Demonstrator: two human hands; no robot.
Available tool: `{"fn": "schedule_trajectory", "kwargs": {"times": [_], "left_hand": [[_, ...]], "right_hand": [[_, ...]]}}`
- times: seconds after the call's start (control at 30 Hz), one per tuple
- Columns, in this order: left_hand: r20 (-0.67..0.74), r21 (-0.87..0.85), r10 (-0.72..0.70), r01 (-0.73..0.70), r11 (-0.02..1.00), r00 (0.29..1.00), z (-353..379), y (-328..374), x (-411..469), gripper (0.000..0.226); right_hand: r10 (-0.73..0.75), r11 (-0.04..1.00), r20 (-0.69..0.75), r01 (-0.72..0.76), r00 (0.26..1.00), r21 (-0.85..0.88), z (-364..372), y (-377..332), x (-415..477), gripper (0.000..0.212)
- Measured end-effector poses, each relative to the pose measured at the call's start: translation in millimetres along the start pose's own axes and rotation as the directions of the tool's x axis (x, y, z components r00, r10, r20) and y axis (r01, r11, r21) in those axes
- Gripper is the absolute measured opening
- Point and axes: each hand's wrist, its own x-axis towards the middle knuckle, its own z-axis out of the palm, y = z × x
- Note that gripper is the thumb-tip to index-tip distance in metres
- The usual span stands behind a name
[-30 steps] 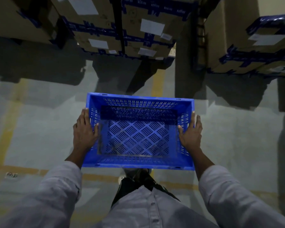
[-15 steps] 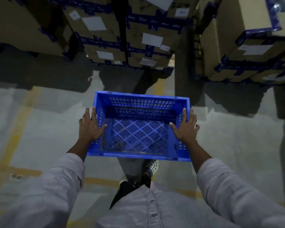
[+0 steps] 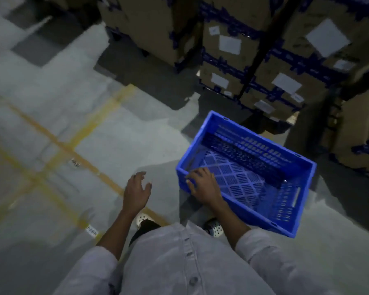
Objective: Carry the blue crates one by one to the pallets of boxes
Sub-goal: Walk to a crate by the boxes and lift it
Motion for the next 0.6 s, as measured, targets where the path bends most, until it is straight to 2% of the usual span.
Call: {"fn": "schedule_trajectory", "kwargs": {"times": [0.1, 0.2, 0.3, 0.43, 0.5, 0.6], "left_hand": [[0.014, -0.134, -0.138, 0.139, 0.981, 0.990, -40, -43, -21, 0.026], [0.044, -0.258, -0.244, 0.247, 0.934, 0.969, -83, -83, -27, 0.018], [0.052, -0.385, -0.321, 0.316, 0.867, 0.945, -130, -123, -22, 0.012], [-0.004, -0.496, -0.415, 0.359, 0.790, 0.910, -183, -156, -20, 0.017], [-0.018, -0.541, -0.443, 0.364, 0.758, 0.896, -202, -172, -19, 0.017], [-0.009, -0.598, -0.475, 0.376, 0.708, 0.880, -224, -190, -12, 0.015]], "right_hand": [[-0.031, 0.997, -0.062, 0.036, 0.998, 0.073, 12, -44, 31, 0.032], [-0.017, 0.985, -0.061, 0.028, 0.998, 0.171, 28, -99, 61, 0.029], [-0.044, 0.962, 0.069, 0.023, 0.997, 0.273, 40, -162, 93, 0.022], [-0.102, 0.914, 0.275, -0.019, 0.956, 0.404, 54, -233, 125, 0.034], [-0.158, 0.894, 0.325, -0.004, 0.932, 0.448, 62, -263, 140, 0.036], [-0.199, 0.882, 0.371, 0.001, 0.907, 0.471, 68, -302, 167, 0.026]]}}
